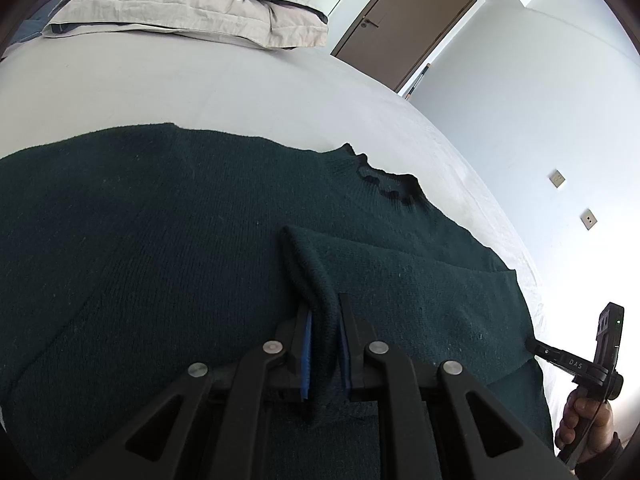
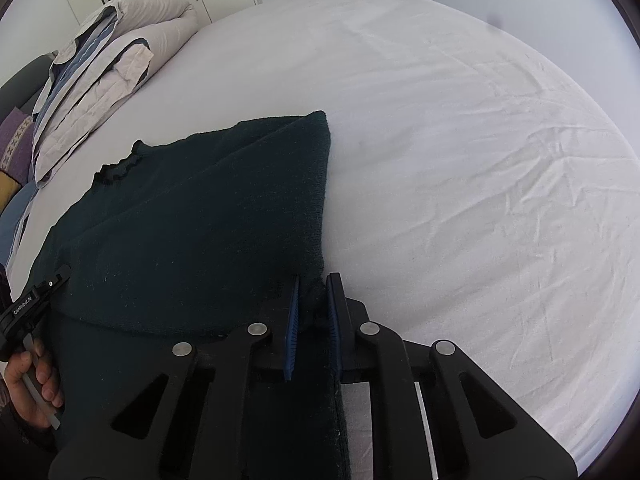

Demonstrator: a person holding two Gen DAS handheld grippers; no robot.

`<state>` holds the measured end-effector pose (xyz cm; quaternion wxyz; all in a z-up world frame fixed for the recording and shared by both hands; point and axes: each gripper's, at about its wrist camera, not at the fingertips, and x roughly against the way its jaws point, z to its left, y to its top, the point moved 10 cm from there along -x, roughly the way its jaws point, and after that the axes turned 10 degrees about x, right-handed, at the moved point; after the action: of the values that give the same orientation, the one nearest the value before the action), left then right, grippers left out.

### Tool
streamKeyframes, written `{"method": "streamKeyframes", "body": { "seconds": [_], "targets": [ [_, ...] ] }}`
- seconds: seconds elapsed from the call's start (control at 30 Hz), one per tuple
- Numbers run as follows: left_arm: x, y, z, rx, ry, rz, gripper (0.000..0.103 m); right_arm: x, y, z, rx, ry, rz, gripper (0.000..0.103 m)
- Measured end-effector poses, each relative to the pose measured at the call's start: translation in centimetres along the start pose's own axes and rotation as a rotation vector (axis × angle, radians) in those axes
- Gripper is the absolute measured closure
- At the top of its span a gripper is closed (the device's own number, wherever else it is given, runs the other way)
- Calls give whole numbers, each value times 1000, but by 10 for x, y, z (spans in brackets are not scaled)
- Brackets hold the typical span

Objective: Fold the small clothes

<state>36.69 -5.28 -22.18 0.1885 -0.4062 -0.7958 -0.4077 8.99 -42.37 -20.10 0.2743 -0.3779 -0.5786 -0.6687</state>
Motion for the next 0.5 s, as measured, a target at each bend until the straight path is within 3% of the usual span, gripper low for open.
{"method": "streamKeyframes", "body": {
  "seconds": [0.23,0.37,0.4,0.43,0.47,0.5],
  "targets": [
    [-2,-2,0,-1,-5,-2,88,-15,-2,-14,-64,23,-37,93],
    [1,0,-1,19,-23,24,88,-14,0,-20,-126,128,-74,90],
    [5,1,-1,33,-22,44,87,-8,1,-21,-140,140,-69,86],
    [15,2,1,44,-10,48,80,2,0,-24,-154,104,-64,76],
    [29,4,4,54,-8,27,66,18,1,-27,-166,50,-88,70],
    [47,7,7,65,-21,-7,57,38,5,-25,-160,22,-147,61]
  ]
}}
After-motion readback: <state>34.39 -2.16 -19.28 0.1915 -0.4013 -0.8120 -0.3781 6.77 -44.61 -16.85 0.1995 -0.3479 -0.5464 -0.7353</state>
